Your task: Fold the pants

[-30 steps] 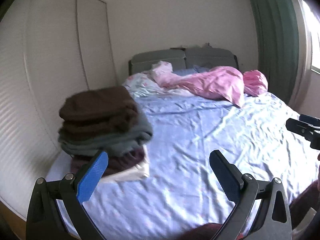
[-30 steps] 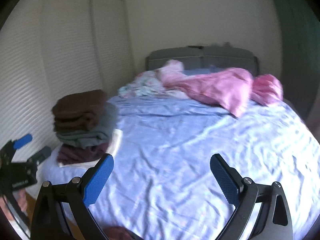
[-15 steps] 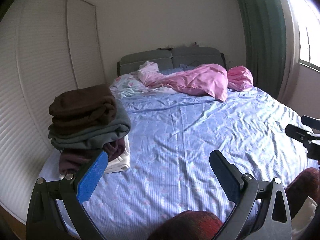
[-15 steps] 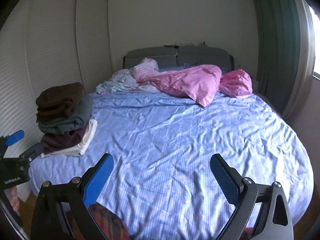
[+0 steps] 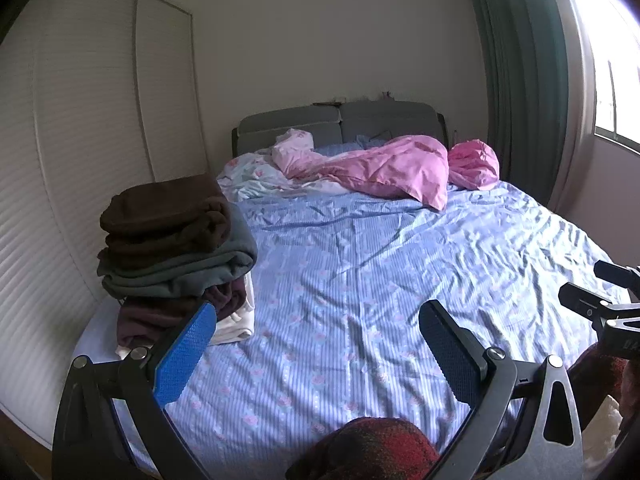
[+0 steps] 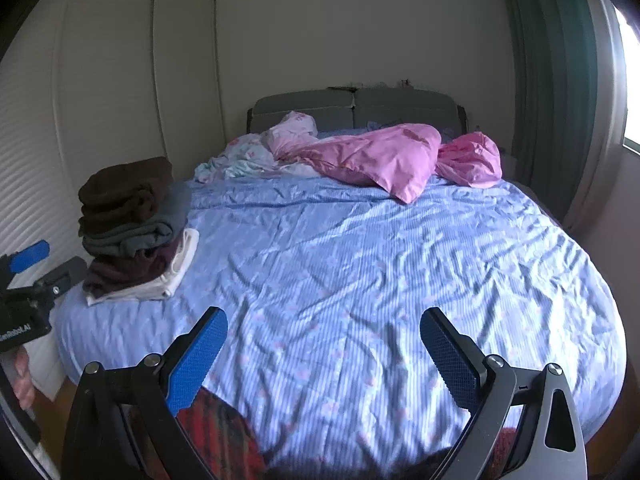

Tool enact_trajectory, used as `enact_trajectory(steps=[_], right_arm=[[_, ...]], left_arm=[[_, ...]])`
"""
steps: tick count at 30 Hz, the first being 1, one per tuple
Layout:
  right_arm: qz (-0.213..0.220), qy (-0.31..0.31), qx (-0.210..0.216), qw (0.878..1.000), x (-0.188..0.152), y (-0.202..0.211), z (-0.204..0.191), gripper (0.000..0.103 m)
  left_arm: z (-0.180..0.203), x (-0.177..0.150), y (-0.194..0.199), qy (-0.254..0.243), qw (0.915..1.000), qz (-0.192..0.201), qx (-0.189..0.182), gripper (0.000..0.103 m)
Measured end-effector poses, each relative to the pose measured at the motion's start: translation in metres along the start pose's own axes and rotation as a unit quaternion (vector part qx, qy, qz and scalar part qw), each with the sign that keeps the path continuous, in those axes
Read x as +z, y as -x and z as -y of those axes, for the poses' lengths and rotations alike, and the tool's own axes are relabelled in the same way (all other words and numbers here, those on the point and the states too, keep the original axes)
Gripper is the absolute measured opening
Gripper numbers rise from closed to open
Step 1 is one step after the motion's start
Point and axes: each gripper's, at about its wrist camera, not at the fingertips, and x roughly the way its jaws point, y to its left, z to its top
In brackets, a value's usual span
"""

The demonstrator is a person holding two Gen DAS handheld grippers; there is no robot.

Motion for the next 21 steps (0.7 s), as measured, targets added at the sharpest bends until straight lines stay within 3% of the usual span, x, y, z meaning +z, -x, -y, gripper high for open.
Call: enact_trajectory(steps=[21], right_arm=[[0.013, -0.003, -0.004, 1.000, 0.000, 0.007, 0.001, 0.098]], left_arm=[[0.003, 0.003, 0.014, 0.005, 0.9997, 0.023, 0.009, 0.103]])
